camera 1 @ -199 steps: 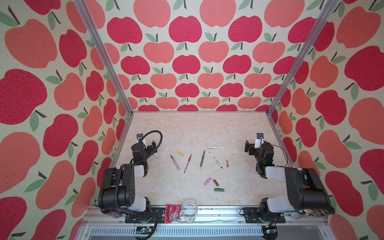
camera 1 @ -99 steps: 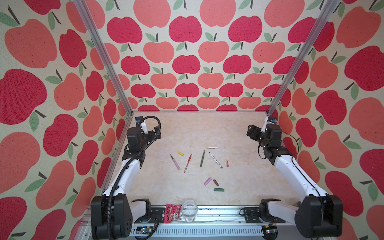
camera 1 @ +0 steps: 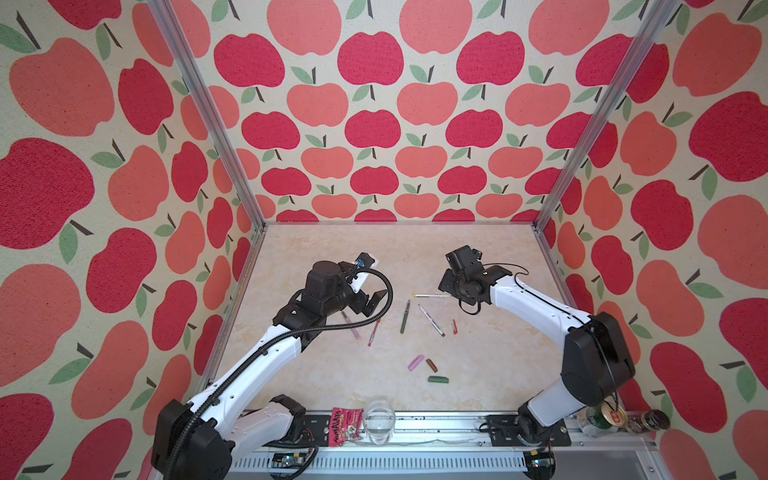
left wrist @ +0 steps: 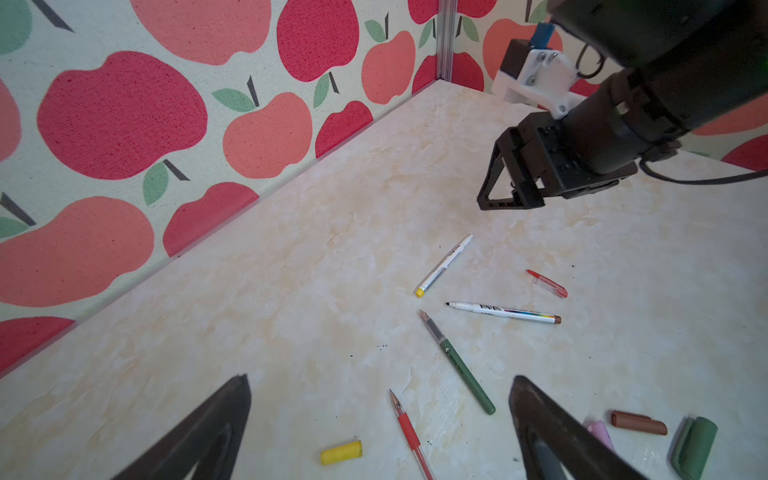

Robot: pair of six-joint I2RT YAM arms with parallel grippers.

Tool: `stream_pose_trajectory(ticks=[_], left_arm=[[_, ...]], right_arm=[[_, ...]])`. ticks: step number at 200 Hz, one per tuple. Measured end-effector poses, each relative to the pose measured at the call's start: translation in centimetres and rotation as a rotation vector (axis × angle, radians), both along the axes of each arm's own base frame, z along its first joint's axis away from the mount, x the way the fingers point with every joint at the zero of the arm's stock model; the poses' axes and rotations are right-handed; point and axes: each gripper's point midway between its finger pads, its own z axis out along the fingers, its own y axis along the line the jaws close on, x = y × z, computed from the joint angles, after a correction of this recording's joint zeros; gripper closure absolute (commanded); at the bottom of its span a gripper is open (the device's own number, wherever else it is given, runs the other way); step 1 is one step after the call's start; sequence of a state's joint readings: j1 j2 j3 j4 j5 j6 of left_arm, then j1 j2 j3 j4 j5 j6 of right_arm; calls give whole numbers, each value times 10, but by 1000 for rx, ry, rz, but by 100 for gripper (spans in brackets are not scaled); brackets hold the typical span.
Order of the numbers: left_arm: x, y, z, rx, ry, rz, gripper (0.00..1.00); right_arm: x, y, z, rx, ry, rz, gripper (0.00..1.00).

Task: Insert the pens into the pen caps
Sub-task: 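Raise both arms from rest and reach toward the pens on the table, then grasp the white marker with the right gripper while the left arm moves inward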

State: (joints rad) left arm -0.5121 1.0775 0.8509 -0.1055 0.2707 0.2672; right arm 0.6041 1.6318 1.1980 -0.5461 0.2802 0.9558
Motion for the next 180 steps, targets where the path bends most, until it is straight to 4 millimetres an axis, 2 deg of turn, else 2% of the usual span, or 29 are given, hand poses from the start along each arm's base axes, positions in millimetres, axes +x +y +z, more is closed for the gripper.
stream_pose_trajectory(ticks=[35, 72, 111, 138, 180], left_arm=[[-5, -1, 5, 8, -27, -19, 1], [-7, 0, -6, 13, -19, -17, 1], [-6, 2, -11, 15, -25, -8, 1], [-5, 1, -9, 10, -35, -7, 1], [-5, 3, -7, 9, -42, -1, 1]], right_arm=[[19, 21, -16, 14, 48, -45, 38], [31, 45, -43, 31, 108, -69, 41], [23, 50, -76, 28, 189, -106, 45], [22, 50, -80, 31, 200, -121, 48], [28, 53, -87, 22, 207, -121, 61]])
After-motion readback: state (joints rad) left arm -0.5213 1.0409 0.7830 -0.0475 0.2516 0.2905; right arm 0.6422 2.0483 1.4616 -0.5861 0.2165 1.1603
